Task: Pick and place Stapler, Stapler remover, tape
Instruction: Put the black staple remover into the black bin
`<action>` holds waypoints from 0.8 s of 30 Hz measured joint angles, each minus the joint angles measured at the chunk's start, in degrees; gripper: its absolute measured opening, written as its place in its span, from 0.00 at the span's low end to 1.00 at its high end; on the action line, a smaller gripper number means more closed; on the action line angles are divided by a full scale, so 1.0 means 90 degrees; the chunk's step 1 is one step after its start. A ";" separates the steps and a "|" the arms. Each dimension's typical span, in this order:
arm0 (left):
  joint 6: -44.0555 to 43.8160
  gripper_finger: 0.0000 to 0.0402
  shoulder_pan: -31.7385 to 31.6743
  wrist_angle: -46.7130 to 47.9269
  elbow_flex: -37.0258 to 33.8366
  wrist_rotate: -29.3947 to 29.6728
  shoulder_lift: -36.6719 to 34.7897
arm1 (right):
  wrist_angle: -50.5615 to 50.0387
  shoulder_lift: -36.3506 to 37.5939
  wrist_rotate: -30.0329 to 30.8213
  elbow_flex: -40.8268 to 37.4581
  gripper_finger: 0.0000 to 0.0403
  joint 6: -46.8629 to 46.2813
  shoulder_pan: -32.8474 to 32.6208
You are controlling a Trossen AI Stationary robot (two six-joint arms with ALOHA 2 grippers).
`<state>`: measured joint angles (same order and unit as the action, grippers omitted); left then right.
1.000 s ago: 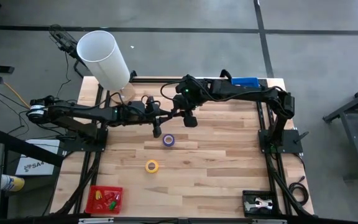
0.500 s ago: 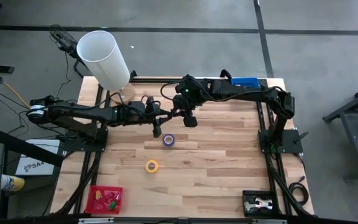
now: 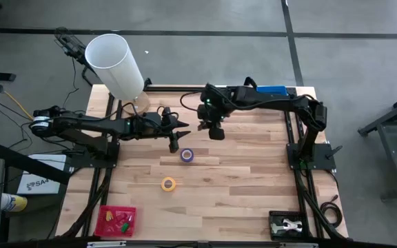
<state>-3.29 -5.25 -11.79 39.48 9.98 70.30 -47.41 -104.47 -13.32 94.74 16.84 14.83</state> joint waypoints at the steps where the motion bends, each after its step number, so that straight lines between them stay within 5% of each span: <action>1: 0.0000 0.35 0.0002 -0.0005 0.0000 0.0002 0.0000 | -0.0178 0.0000 0.0011 0.0000 0.21 -0.0051 0.0005; 15: 0.0000 0.35 0.0002 -0.0063 0.0000 0.0026 -0.0005 | -0.3322 0.0002 -0.0070 0.0000 0.21 -0.1798 -0.0014; 24: 0.0022 0.35 0.0000 0.0067 0.0000 0.0827 -0.0007 | -0.4609 0.0334 0.0256 -0.0200 0.21 -0.2922 -0.0740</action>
<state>-3.09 -5.26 -11.19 39.48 17.42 70.24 -88.89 -101.46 -11.01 92.94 -9.46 8.17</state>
